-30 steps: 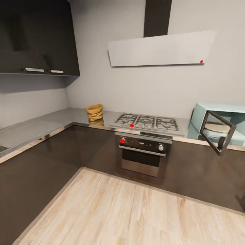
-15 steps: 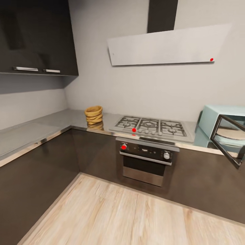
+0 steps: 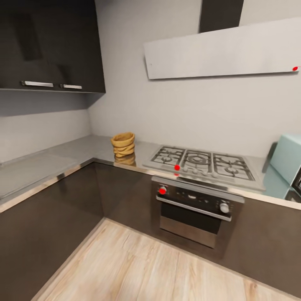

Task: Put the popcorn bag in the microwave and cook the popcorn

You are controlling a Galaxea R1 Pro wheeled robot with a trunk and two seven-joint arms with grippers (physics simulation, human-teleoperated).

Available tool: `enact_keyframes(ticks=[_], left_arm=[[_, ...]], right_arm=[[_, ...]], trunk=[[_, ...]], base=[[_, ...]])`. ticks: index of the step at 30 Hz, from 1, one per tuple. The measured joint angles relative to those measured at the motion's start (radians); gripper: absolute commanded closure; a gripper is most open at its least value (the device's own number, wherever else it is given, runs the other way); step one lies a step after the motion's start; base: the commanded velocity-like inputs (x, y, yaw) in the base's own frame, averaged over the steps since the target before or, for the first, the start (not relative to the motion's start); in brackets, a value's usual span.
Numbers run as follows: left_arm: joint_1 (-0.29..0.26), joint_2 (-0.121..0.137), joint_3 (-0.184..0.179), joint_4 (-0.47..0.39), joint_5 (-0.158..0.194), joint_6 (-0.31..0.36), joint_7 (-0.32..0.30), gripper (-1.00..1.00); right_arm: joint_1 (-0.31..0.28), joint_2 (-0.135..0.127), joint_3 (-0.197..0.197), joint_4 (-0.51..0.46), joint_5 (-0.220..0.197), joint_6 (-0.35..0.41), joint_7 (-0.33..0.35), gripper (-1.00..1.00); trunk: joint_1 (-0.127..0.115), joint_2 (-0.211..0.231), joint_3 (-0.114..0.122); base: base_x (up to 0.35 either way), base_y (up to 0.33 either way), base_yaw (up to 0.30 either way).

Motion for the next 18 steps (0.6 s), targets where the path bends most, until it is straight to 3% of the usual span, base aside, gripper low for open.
enact_keyframes(ticks=[18], left_arm=[[0.000, 0.000, 0.000, 0.000, 0.000, 0.000, 0.000, -1.00]], right_arm=[[0.000, 0.001, 0.001, 0.000, 0.001, 0.000, 0.000, -1.00]], trunk=[[0.000, 0.000, 0.000]], base=[[0.323, 0.128, 0.254]])
